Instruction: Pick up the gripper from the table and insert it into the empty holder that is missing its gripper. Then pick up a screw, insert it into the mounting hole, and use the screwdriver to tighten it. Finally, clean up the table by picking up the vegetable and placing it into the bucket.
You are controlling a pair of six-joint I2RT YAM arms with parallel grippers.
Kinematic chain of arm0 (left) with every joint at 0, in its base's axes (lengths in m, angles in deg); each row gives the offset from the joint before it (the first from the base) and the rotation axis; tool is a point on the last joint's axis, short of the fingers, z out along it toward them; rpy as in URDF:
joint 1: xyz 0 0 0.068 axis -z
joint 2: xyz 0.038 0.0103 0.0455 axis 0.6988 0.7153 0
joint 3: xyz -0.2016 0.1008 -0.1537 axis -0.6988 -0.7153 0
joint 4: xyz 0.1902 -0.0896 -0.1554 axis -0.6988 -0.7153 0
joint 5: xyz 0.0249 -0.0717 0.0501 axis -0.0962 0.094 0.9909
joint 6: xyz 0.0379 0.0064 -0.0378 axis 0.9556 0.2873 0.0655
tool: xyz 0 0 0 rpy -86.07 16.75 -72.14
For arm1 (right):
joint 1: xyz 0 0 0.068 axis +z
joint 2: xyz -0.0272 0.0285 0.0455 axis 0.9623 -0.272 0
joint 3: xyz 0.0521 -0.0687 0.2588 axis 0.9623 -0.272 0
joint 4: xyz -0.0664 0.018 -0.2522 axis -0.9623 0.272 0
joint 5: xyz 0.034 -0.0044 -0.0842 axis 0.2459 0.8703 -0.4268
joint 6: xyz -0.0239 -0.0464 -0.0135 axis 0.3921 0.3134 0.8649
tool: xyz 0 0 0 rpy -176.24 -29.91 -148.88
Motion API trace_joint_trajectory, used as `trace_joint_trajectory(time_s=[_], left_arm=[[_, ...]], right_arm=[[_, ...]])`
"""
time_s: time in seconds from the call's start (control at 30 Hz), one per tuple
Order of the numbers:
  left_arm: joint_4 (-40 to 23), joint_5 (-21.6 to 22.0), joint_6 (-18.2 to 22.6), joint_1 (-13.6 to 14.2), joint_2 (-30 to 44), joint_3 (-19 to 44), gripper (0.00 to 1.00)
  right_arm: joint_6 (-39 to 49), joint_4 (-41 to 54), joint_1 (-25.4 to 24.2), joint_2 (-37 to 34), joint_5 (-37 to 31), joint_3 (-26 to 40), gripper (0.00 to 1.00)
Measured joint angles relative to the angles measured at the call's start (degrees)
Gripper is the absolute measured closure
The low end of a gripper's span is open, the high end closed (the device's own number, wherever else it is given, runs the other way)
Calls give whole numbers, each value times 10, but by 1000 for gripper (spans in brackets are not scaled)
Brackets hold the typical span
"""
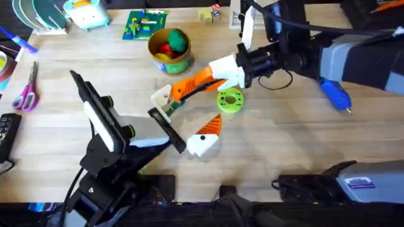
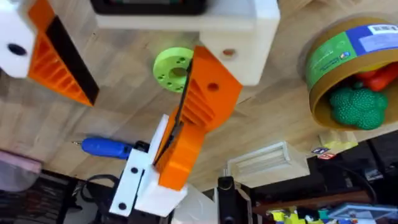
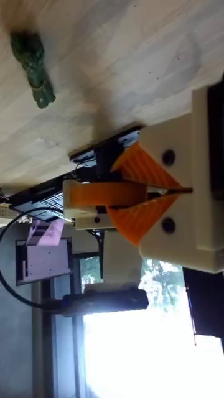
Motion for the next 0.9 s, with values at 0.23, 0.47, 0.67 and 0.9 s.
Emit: trace_joint_trajectory(time_s=[0.23,0.47,0.67,0.9], left_arm=[[-2,6,-13,0,1,0,9],[-2,10,-16,-1,1,0,8],[-1,6,-19,-1,1,0,8],[0,-17,-20,-1,1,0,8]], right_arm=[[0,-8,5,-25,11,0,992],[0,-16,16,-31,12,0,992],[0,-15,19,-31,5,0,992],[0,-16,22,-31,0,0,992]])
